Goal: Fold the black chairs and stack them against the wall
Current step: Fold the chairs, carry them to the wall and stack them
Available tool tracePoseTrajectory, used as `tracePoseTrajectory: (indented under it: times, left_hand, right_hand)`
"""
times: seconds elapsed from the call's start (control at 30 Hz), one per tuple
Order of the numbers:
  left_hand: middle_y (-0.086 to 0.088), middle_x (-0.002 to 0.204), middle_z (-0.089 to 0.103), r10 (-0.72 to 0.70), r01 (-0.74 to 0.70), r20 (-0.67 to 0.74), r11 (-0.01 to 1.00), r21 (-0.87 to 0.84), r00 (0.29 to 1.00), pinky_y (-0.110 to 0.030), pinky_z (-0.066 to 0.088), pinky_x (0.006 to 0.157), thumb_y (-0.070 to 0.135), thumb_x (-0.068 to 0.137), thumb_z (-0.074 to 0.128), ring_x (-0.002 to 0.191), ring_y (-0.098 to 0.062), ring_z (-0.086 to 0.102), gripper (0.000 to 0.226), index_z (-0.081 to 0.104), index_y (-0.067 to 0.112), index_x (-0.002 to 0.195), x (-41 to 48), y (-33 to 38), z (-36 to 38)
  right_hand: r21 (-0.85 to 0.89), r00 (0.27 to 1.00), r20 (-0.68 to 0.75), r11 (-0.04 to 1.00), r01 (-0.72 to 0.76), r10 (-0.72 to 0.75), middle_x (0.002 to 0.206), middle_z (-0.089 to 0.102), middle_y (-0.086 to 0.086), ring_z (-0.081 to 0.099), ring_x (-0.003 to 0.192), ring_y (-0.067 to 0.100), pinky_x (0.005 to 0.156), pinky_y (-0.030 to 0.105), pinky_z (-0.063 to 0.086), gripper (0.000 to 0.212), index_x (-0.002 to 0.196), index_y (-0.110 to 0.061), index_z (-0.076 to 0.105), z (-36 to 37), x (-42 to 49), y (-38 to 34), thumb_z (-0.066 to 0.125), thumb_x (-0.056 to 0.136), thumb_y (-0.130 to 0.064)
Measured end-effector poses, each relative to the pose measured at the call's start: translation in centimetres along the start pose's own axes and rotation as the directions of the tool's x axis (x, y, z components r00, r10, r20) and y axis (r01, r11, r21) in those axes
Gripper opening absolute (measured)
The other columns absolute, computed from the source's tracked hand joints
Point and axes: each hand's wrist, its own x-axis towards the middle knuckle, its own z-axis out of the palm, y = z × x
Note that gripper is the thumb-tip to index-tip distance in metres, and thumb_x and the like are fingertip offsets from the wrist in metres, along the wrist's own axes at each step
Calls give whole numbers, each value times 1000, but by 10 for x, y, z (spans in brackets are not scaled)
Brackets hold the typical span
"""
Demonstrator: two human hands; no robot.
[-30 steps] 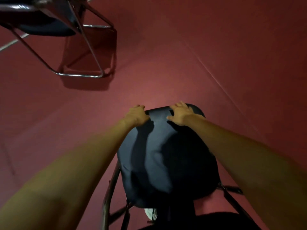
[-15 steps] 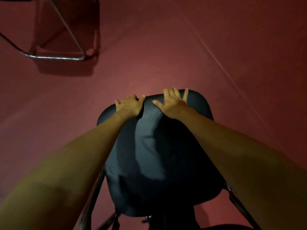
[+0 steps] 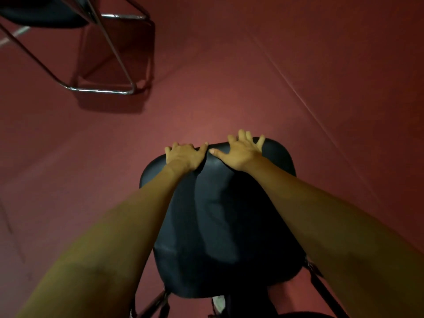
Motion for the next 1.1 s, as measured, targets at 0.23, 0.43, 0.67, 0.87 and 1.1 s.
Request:
tracePoseTrajectory:
  times: [0.23, 0.43, 0.67, 0.87, 1.1]
  left_hand:
    - [-15, 127, 60, 6, -4, -33, 999, 50, 999, -43, 25, 105, 62, 96, 17, 125, -31, 43, 75, 64, 9, 120, -83, 0, -15]
    - [-15, 136, 53, 6, -4, -72, 999, 32, 997, -42, 26, 105, 61, 97, 20, 129, -31, 39, 72, 55, 7, 131, -191, 2, -23]
    - [-14, 139, 48, 12, -15, -96, 1000, -26, 995, -42, 27, 105, 59, 98, 24, 130, -32, 36, 70, 49, 5, 135, -297, 4, -16]
    - [-15, 136, 49, 15, -26, -107, 995, -95, 994, -40, 30, 104, 60, 97, 28, 126, -33, 38, 71, 51, 3, 132, -348, -2, -16]
    - [-13, 135, 50, -12, -1, -96, 991, -133, 995, -41, 31, 103, 58, 98, 28, 125, -32, 39, 67, 52, 4, 130, -372, 4, -16]
  right_hand:
    - [31, 997, 9, 997, 74, -74, 154, 28, 5, 19, 142, 26, 114, 60, -3, 90, 149, -14, 21, -17, -84, 2, 26, 85, -78]
    - [4, 995, 2, 995, 95, -95, 155, 23, 4, 16, 142, 28, 114, 57, 4, 96, 149, -13, 16, -28, -184, 3, 30, 82, -80]
    - [-67, 993, 74, 993, 97, -92, 151, 22, 7, 16, 138, 31, 110, 54, 19, 94, 147, -21, 25, -32, -274, 7, 37, 77, -82]
    - [-84, 985, 62, 983, 163, -159, 141, 30, 10, 24, 130, 30, 104, 50, 28, 93, 140, -16, 32, -32, -313, 4, 48, 74, -79]
    - [-37, 967, 150, 976, 214, -206, 117, 57, 7, 55, 110, 26, 87, 40, 39, 90, 123, -14, 35, -33, -339, 7, 52, 68, -83]
